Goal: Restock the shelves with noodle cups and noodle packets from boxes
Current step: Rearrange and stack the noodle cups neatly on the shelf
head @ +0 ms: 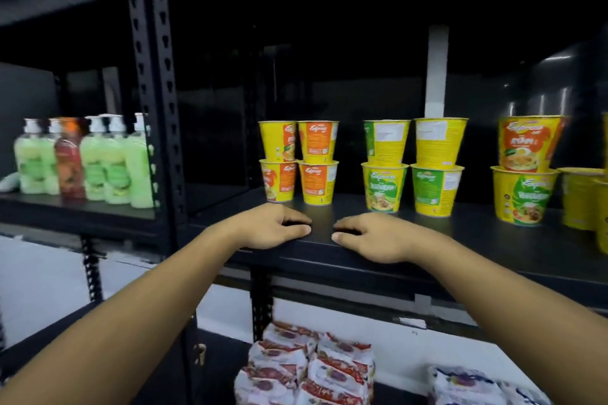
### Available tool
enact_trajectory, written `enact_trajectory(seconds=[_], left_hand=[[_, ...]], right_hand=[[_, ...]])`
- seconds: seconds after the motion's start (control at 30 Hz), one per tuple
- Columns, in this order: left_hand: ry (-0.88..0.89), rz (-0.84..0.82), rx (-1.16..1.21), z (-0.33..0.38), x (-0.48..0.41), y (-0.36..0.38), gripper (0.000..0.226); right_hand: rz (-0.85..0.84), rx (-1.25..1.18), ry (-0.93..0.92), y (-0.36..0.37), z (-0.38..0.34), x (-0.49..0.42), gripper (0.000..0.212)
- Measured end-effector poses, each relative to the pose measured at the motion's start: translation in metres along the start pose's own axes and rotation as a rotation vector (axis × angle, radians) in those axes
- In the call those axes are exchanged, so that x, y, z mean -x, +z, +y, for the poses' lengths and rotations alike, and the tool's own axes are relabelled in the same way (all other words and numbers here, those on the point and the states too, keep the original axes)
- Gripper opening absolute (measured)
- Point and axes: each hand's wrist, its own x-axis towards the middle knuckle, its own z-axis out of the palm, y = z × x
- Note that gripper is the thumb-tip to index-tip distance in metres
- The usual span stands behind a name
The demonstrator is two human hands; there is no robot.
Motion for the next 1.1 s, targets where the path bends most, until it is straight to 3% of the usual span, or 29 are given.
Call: enact_trajectory(seconds=[0.17,0.37,0.7,1.1], left_hand=[[-0.099,-0.002,0.008,-0.068,0.015,-0.022,0.048],[-0.132,0.022,0.039,-0.116,0.008,-0.039,0.051],[-0.09,0.016,0.187,-0.132,-0.027,-0.017,0.056],[-0.084,0.056,0.199,-0.132,-0.026,-0.014,0.048]], right_hand=[[0.009,-0.043,-0.03,0.01,-0.044,-0.057,0.054],[-0.022,-0.049,0.095,0.026,-0.067,-0.102,0.062],[-0.054,-0.032,0.177,0.03,-0.078,-0.097,0.059],[-0.143,-0.008,0.206,0.027,-0.085,-0.099,0.063]])
